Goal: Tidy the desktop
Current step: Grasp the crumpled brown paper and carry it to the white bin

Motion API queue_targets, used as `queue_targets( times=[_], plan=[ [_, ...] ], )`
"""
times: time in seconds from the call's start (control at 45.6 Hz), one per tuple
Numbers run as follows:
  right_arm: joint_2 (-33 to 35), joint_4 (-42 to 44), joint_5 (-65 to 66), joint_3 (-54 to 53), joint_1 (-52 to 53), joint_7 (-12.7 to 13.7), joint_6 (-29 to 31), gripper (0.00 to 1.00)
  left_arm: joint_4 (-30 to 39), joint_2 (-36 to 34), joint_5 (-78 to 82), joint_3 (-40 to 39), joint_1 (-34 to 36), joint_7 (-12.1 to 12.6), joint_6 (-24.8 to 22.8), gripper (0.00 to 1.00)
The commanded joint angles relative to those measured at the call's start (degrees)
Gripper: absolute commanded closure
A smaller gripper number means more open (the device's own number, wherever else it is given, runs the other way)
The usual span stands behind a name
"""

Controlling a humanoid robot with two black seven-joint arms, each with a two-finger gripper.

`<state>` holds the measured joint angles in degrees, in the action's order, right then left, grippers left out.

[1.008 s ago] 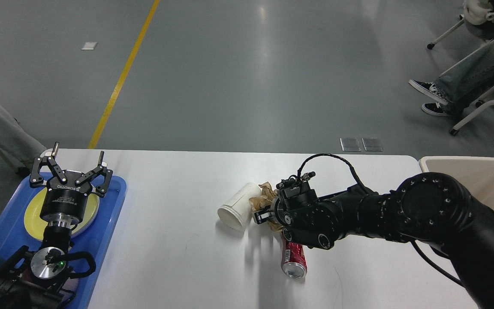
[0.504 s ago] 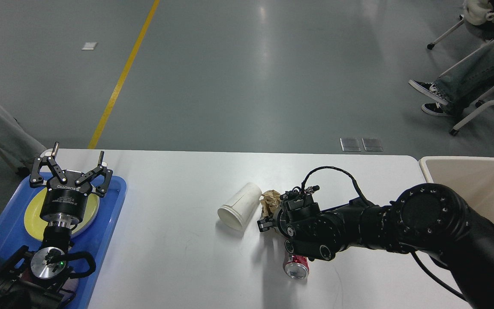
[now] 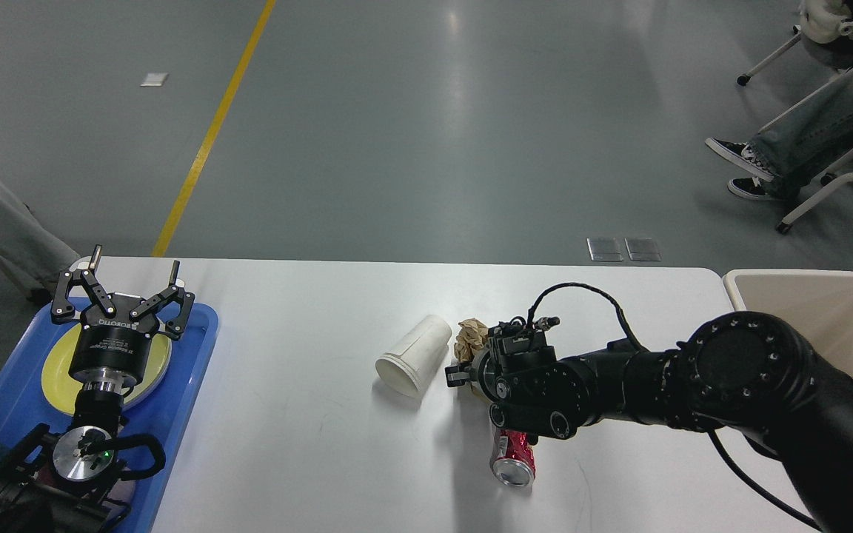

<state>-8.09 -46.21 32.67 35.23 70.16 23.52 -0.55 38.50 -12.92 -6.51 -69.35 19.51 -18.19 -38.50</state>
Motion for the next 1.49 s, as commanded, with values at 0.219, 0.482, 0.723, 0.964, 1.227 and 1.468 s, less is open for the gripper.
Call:
queue_targets(
  times=[0.219, 0.482, 0.723, 0.964, 1.227, 1.468],
  plan=[
    [15.38, -20.57, -17.63, 9.67, 27.03, -0.14, 17.76, 1.00, 0.00, 0.00, 0.00, 0.00, 0.00, 0.00, 0.00, 0.04],
    [21.71, -34.89, -22.47, 29.85, 52.23, -16.78, 34.12, 1.00, 0.00, 0.00, 0.00, -0.09, -0.08, 0.00, 0.00, 0.04],
    [21.45, -45.36, -22.56, 46.94, 63.96, -27.57, 34.65, 1.00, 0.00, -0.09, 0.00, 0.00, -0.08, 0.00, 0.00, 0.04],
    [27.33, -45.37, -23.09, 51.34, 64.75, -27.48, 33.25, 1.00, 0.00, -0.09, 0.00, 0.00, -0.08, 0.00, 0.00, 0.04],
    [47.80, -35.28, -19.58, 57.67, 52.99, -26.95, 26.74, 1.00, 0.00, -0.09, 0.00, 0.09, -0.08, 0.00, 0.00, 0.04],
    [57.31, -12.87, -16.76, 44.16, 26.47, -26.51, 26.04, 1.00, -0.09, -0.09, 0.00, 0.00, -0.08, 0.00, 0.00, 0.04]
  ],
)
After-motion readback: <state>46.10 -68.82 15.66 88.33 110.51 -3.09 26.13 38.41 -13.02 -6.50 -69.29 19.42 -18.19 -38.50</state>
